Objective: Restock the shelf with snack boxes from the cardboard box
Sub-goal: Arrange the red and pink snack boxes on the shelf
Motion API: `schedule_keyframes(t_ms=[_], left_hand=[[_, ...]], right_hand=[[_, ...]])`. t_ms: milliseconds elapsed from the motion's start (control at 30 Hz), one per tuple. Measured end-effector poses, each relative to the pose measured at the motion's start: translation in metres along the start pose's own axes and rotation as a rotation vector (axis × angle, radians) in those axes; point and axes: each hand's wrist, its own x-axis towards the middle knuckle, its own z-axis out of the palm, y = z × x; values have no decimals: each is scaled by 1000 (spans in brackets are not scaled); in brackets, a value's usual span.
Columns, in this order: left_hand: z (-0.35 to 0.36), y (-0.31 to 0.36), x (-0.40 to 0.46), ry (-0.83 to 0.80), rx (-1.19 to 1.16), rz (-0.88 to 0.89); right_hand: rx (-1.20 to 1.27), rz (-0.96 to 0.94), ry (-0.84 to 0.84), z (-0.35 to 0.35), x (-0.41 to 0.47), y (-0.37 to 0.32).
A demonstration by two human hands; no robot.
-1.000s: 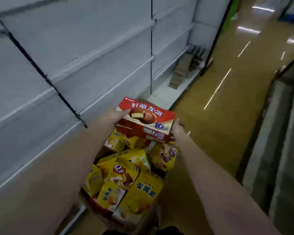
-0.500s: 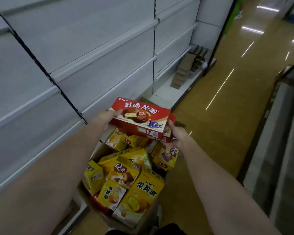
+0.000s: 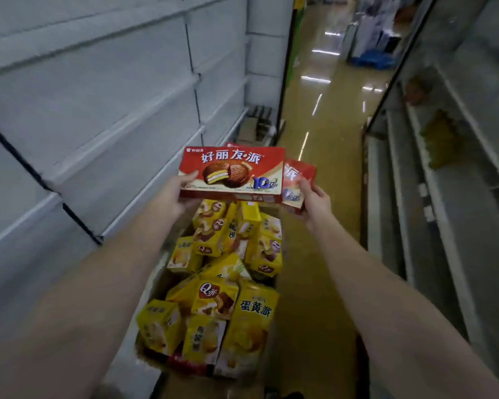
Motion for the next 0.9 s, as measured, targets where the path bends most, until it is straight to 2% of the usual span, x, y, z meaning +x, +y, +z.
schedule_keyframes(t_ms=[167, 467, 633, 900], left_hand=[[85, 0, -22, -307, 115, -63], [302, -46, -127, -760, 132, -134], [408, -75, -206, -958, 114, -105], [538, -117, -292, -1239, 124, -115]], right_hand=[[146, -153, 262, -77, -49, -45], [324, -416, 648, -264, -183, -123], [276, -535, 883, -349, -260, -165], [211, -643, 1130, -467, -337, -192]])
